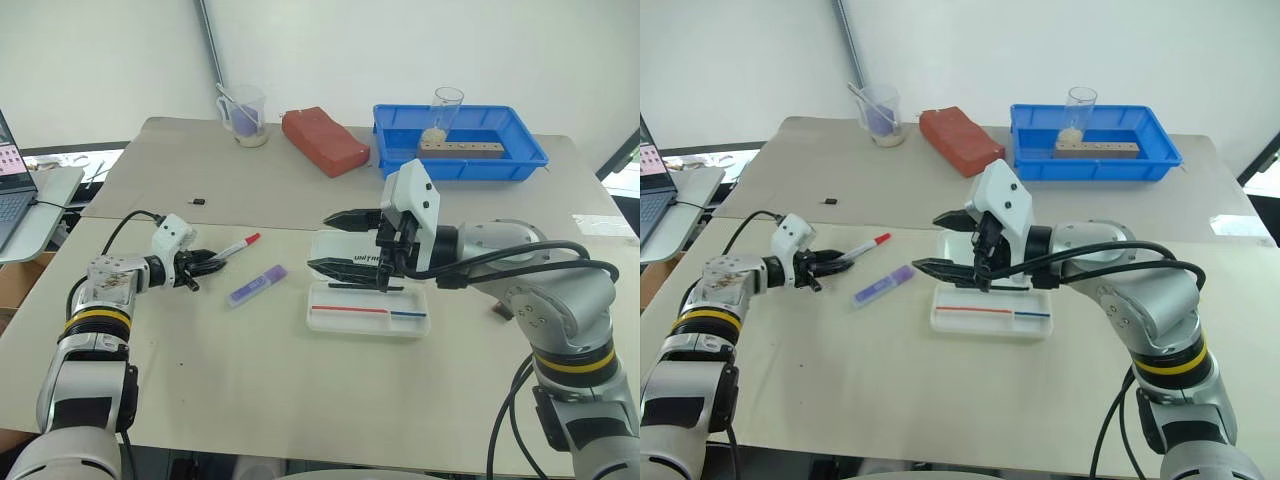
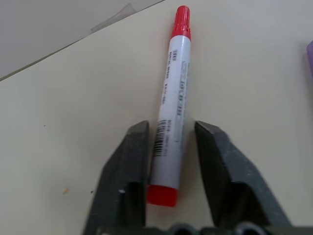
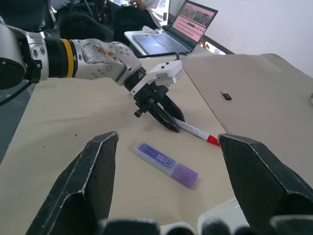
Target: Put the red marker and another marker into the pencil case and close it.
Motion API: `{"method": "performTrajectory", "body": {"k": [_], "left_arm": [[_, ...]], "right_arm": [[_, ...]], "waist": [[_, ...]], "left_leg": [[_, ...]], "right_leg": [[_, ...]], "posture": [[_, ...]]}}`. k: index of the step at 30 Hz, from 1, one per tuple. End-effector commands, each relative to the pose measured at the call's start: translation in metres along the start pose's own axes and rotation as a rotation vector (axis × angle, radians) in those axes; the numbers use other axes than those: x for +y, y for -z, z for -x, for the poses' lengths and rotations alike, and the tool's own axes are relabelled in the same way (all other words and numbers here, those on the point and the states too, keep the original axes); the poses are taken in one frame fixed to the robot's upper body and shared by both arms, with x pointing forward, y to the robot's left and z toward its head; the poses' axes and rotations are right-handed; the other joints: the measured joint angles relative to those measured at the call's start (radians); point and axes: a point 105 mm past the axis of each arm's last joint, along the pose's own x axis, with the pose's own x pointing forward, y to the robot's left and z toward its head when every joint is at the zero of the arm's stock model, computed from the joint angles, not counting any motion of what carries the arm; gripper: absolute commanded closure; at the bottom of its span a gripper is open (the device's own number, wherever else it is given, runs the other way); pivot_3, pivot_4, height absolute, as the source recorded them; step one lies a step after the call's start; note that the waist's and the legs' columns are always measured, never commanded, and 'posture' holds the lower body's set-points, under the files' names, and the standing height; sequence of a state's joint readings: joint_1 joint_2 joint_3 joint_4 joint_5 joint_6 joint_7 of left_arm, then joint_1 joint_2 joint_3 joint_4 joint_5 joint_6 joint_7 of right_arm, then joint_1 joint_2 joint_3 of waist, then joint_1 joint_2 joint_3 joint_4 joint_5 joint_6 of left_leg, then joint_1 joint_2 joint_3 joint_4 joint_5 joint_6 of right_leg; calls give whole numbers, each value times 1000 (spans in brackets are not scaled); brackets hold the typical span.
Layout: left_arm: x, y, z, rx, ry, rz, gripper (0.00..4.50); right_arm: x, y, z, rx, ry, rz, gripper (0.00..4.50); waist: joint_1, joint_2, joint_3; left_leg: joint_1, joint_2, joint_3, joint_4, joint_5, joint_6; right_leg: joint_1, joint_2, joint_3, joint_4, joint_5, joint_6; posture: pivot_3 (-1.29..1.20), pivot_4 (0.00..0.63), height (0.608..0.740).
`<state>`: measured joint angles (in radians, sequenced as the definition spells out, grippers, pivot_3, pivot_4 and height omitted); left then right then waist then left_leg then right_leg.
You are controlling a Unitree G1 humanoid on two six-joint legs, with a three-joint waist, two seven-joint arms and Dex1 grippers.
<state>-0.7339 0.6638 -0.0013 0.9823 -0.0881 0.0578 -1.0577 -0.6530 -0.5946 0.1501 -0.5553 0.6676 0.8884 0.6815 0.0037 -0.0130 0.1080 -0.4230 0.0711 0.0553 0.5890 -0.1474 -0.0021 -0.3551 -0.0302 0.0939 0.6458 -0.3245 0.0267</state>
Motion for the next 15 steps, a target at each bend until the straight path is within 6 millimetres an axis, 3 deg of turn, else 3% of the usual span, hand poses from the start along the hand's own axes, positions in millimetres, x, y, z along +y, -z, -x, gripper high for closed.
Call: {"method": "performTrajectory", "body": {"k": [1, 4, 8, 10, 13, 15], "left_arm": [[6, -11, 6, -12, -13, -57, 4329], [9, -31, 10, -70, -30, -107, 4326], [-5, -95, 24, -236, 18, -227, 4326], [-24, -130, 33, -319, 62, -322, 4326], [-69, -177, 42, -424, 168, -432, 4326], [-119, -196, 35, -455, 310, -498, 4326]], "right_arm": [[-2, -6, 1, -16, 14, 30, 879], [-5, 1, 5, 1, 35, 25, 879], [-12, 15, 25, 55, 89, 13, 879], [-13, 27, 39, 107, 120, 3, 879], [-7, 53, 64, 220, 140, -15, 879], [-3, 63, 80, 267, 165, -48, 879]], "waist": [[0, 0, 0], [0, 0, 0], [6, -3, 1], [10, -3, 1], [11, -2, 1], [7, -1, 0]], "left_leg": [[0, 0, 0, 0, 0, 0], [0, 0, 0, 0, 0, 0], [-1, 0, 0, 0, 0, 0], [-2, 0, 0, 0, 0, 0], [-1, -1, 1, 0, 0, 0], [0, -2, 1, 0, 0, 0]], "right_leg": [[0, 0, 0, 0, 0, 0], [0, 0, 0, 0, 0, 0], [0, 0, 0, 0, 0, 0], [0, -1, 0, 0, 0, 0], [2, -3, 0, -3, 0, 0], [4, -3, 0, -4, 0, 0]], "posture": [[0, 150, 740], [0, 150, 740], [0, 150, 740], [0, 150, 740], [0, 150, 740], [0, 150, 740]]}}
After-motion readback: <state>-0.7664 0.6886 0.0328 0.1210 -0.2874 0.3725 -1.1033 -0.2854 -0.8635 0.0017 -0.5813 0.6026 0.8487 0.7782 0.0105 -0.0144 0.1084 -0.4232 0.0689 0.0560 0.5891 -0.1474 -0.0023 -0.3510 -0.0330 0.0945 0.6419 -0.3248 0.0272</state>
